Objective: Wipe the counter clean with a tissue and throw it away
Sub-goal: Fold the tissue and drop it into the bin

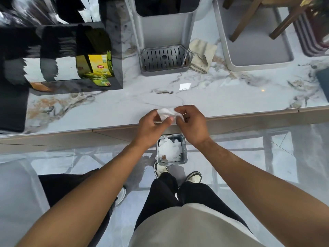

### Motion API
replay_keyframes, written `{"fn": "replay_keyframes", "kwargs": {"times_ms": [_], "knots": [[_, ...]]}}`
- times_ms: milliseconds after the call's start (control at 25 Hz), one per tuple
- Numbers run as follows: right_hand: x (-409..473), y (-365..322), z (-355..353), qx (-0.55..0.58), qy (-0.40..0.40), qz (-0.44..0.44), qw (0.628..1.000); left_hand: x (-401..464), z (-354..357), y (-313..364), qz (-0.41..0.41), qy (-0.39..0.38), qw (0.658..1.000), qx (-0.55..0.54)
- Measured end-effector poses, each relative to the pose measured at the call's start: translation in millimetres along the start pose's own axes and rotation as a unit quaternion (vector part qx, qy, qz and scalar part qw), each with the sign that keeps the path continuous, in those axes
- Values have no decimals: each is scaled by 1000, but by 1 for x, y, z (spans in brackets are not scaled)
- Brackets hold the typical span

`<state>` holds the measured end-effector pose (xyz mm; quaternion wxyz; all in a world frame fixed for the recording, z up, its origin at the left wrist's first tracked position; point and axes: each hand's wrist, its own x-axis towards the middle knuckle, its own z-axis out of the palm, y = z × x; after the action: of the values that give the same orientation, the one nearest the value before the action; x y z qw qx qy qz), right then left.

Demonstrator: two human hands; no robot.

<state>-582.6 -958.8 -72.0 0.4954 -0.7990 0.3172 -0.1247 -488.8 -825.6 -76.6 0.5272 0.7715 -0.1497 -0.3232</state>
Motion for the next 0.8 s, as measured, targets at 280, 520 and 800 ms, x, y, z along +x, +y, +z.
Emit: {"fn": "replay_keyframes", "kwargs": {"times_ms": [280,520,800], "knots": [[-35,11,-9,148,-55,113,981,-13,7,2,-179,4,924,-337],[-58,60,-14,235,-106,333,907,-46,24,-16,-266,-58,880,-389],[-89,112,-22,282,-107,362,882,-82,43,-64,-297,5,877,-378]]}}
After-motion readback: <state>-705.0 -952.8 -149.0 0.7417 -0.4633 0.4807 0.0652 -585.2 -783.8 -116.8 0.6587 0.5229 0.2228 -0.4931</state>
